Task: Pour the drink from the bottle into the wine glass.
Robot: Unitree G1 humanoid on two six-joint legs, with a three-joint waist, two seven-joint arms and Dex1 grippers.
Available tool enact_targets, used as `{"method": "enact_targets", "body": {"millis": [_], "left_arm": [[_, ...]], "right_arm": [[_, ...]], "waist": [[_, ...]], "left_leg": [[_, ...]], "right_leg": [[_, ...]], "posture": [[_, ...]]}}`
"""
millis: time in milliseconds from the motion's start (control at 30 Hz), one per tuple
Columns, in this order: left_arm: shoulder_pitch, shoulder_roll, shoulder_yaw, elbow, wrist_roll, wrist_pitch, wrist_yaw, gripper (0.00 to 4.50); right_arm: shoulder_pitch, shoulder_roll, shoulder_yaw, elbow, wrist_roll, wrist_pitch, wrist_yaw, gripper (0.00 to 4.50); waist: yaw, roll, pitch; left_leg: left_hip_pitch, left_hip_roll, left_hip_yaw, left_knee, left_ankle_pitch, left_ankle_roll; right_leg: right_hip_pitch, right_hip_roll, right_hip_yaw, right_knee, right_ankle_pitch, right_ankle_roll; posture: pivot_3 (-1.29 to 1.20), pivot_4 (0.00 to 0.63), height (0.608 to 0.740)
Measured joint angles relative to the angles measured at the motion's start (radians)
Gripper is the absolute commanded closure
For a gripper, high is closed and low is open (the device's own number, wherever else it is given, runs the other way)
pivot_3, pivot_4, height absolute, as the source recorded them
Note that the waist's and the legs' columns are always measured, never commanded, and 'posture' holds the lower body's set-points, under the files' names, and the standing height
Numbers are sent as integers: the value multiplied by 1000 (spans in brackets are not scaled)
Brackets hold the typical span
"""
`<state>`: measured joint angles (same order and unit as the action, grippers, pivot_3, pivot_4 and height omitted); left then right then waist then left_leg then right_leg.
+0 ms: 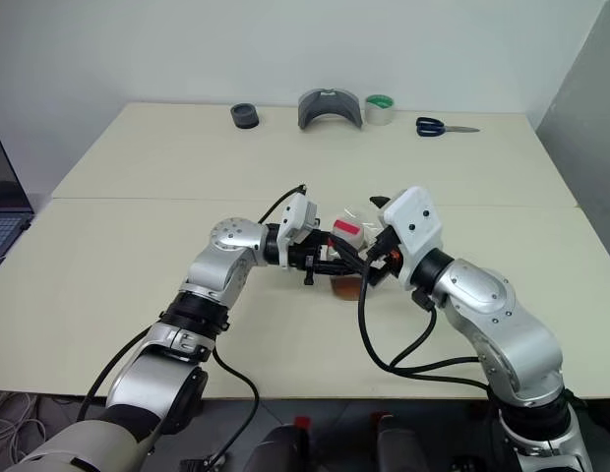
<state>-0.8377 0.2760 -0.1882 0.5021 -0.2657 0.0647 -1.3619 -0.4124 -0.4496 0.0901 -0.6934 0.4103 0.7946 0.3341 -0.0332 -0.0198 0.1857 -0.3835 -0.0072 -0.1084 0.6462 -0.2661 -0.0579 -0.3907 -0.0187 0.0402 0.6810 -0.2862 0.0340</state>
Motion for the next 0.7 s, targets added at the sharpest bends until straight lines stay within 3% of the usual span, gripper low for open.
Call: {"method": "enact_targets", "body": {"millis": [700], "left_arm": [[0, -4, 0, 0, 0, 0, 1, 2794]], "right_arm": [[16, 4, -54, -39, 56, 57, -8, 0]], "waist": [[0, 0, 0]], "left_leg": [[0, 0, 0, 0, 0, 0]], "right_leg": [[0, 0, 0, 0, 0, 0]], "posture": [[0, 150, 740]]}}
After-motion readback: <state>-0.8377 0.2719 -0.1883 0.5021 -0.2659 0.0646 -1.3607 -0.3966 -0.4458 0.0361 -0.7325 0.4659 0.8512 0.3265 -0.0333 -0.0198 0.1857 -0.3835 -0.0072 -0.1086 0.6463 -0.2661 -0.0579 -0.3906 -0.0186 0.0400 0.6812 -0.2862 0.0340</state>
